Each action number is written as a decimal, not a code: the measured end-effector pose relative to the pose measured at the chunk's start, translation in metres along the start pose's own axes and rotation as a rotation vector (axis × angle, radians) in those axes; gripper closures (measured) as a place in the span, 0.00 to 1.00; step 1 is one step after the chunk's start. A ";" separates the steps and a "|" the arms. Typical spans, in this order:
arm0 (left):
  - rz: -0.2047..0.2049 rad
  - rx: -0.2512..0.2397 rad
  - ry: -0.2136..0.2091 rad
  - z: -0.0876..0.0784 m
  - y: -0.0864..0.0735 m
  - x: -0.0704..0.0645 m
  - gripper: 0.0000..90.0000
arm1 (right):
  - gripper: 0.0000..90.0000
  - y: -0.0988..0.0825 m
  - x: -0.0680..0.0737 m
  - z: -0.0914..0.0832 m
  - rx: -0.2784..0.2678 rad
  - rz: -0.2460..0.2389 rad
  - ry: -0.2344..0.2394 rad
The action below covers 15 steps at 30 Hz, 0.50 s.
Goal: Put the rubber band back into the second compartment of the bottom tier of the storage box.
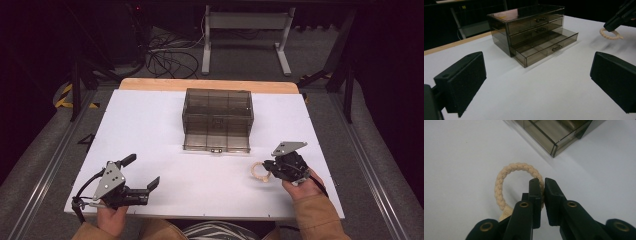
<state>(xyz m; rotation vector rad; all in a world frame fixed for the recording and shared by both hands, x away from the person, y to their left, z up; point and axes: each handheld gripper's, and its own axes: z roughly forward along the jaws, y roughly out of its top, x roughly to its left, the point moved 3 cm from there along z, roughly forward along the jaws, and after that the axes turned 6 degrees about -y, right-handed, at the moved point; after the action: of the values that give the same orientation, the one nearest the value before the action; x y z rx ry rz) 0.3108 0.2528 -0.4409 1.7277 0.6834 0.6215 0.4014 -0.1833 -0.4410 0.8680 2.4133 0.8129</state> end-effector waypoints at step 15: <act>0.000 -0.002 0.000 0.000 0.000 0.000 0.01 | 0.94 0.004 0.000 -0.015 -0.146 0.005 -0.021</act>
<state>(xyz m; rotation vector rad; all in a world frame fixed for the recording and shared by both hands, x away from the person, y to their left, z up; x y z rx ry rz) 0.3105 0.2530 -0.4406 1.7259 0.6826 0.6224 0.3945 -0.1867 -0.4274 0.8219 2.3017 0.9629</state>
